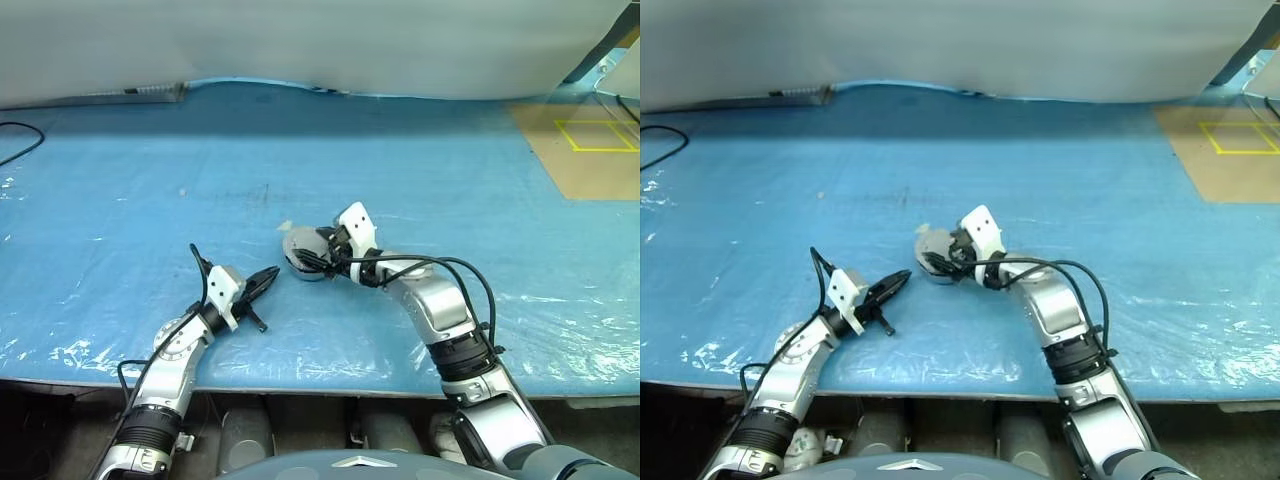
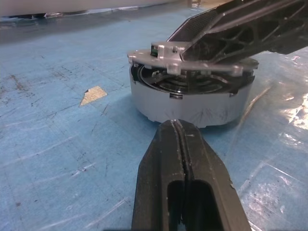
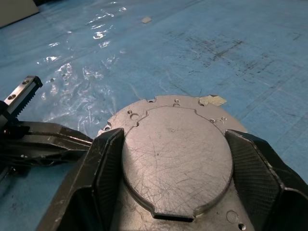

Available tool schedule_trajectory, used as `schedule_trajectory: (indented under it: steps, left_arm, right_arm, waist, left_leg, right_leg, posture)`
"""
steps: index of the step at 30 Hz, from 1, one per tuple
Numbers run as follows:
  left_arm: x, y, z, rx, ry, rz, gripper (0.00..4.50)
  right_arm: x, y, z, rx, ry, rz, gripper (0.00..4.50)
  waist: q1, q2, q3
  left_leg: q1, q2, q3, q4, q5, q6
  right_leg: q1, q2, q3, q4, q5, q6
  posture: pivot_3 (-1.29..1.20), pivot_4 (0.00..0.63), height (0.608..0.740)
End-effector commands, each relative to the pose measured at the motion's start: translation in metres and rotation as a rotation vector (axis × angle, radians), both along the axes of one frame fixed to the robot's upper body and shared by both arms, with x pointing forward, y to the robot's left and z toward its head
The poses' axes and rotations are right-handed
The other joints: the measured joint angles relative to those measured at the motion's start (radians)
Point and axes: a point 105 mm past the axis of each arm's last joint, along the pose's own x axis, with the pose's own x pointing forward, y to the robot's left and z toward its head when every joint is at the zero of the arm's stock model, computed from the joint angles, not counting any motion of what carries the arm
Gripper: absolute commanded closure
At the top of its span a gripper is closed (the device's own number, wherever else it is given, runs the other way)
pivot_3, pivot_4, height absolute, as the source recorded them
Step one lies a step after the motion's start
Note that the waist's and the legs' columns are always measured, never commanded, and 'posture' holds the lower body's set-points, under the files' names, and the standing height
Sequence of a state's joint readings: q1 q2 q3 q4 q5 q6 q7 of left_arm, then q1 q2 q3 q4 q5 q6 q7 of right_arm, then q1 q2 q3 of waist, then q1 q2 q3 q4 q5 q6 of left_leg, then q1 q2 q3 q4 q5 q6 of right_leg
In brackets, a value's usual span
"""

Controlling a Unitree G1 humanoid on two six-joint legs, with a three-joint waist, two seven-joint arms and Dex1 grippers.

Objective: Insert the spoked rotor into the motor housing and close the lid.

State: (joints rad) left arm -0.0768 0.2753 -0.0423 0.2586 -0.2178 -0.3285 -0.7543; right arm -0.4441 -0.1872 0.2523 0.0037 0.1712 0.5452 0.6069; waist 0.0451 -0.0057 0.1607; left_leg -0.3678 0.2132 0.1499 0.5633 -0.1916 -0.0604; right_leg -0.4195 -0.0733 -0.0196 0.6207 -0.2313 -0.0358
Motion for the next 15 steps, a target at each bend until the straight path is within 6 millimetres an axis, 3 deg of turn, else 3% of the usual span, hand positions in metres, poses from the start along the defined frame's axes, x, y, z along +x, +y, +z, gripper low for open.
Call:
schedule_trajectory:
  steps: [1,15]
  left_arm:
    - [0.0,0.0,0.01,0.0,-0.04,-0.003,4.5]
    - [0.0,-0.001,0.013,0.002,-0.041,-0.007,4.5]
  right_arm:
    - [-0.006,0.001,-0.007,-0.047,-0.03,0.031,1.54]
    - [-0.005,-0.003,-0.019,-0.206,-0.138,0.045,1.54]
  waist:
    - [0.0,0.0,0.0]
    - [0.0,0.0,0.0]
  left_leg:
    - [0.0,0.0,0.0,0.0,0.0,0.0]
    - [0.001,0.0,0.0,0.0,0.0,0.0]
  right_leg:
    - [0.0,0.0,0.0,0.0,0.0,0.0]
    - [0.001,0.0,0.0,0.0,0.0,0.0]
  posture:
    - [0.0,0.15,0.74]
    - [0.0,0.15,0.74]
